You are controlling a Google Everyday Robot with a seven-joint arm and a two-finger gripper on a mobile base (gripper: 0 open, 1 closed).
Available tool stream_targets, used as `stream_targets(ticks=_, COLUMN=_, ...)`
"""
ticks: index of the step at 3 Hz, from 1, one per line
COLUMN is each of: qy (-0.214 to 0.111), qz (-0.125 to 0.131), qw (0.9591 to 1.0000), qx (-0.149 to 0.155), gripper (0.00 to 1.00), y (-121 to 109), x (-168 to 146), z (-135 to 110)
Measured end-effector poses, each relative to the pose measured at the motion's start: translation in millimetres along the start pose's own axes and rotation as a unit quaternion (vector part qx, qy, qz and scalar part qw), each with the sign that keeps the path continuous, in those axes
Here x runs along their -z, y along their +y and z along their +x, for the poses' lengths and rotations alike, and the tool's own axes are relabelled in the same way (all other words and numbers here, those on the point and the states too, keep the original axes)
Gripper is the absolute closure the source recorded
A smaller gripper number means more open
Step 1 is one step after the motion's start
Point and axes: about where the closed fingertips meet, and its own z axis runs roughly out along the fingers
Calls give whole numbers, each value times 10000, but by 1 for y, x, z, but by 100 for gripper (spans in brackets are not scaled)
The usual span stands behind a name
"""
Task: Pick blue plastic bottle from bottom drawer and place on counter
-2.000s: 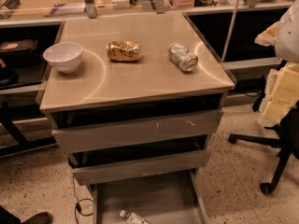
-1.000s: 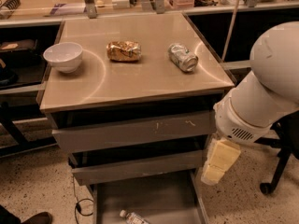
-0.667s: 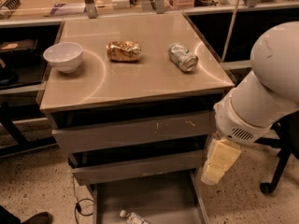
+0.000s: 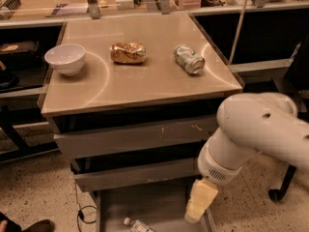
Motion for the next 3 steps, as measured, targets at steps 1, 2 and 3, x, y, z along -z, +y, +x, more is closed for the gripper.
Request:
stream_targets(ticks=1, qy=-112, qz=-244, qw=9995, qx=-181, gripper=0, y=8, x=-54, z=1)
stream_targets(ticks=2, qy=-133, qz=-214, qw=9995, qx=-174, gripper=0, y=6, x=-54, z=1)
stream_targets(ticks=3, qy=-163, qz=-371, qw=9990, qx=-164, gripper=0, y=13, x=-66, z=2)
